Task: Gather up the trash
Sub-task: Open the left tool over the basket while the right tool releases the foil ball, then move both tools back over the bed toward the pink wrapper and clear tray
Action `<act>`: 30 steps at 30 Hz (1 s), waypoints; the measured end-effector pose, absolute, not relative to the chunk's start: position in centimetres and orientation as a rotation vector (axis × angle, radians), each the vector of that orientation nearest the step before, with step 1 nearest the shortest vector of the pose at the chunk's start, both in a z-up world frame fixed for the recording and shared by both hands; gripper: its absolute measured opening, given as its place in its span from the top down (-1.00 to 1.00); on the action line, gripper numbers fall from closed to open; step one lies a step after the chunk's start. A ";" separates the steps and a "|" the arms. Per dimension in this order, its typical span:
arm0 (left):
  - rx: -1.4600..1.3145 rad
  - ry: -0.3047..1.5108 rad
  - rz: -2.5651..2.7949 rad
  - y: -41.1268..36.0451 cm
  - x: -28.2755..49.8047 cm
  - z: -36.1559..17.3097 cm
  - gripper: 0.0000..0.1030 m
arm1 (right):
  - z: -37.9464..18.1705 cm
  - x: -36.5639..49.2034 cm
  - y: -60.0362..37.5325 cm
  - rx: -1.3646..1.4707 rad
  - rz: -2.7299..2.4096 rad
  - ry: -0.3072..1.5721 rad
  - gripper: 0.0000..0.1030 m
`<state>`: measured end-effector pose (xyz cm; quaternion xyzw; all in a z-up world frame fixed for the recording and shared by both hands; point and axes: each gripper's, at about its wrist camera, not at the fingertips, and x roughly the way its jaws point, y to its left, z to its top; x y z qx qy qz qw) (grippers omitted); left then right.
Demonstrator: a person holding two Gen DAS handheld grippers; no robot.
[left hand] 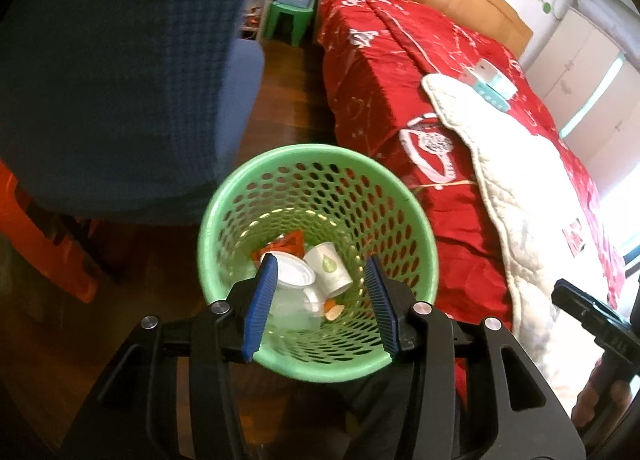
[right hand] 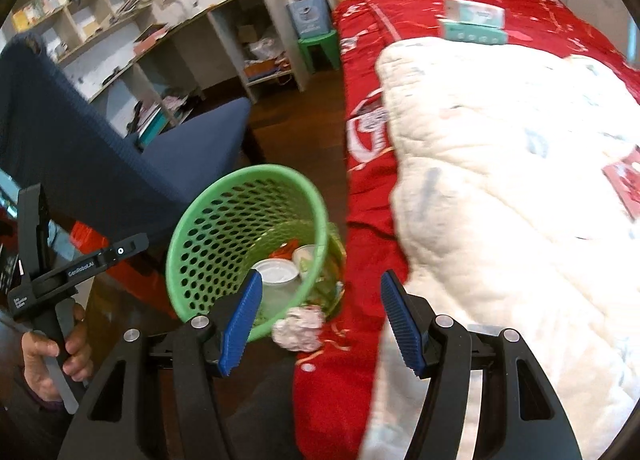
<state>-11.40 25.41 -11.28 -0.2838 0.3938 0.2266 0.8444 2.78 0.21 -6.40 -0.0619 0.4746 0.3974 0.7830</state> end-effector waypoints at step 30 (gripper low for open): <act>-0.308 0.882 0.001 7.8 9.4 -7.0 0.11 | -4.3 19.6 -28.5 0.053 0.233 0.946 -0.41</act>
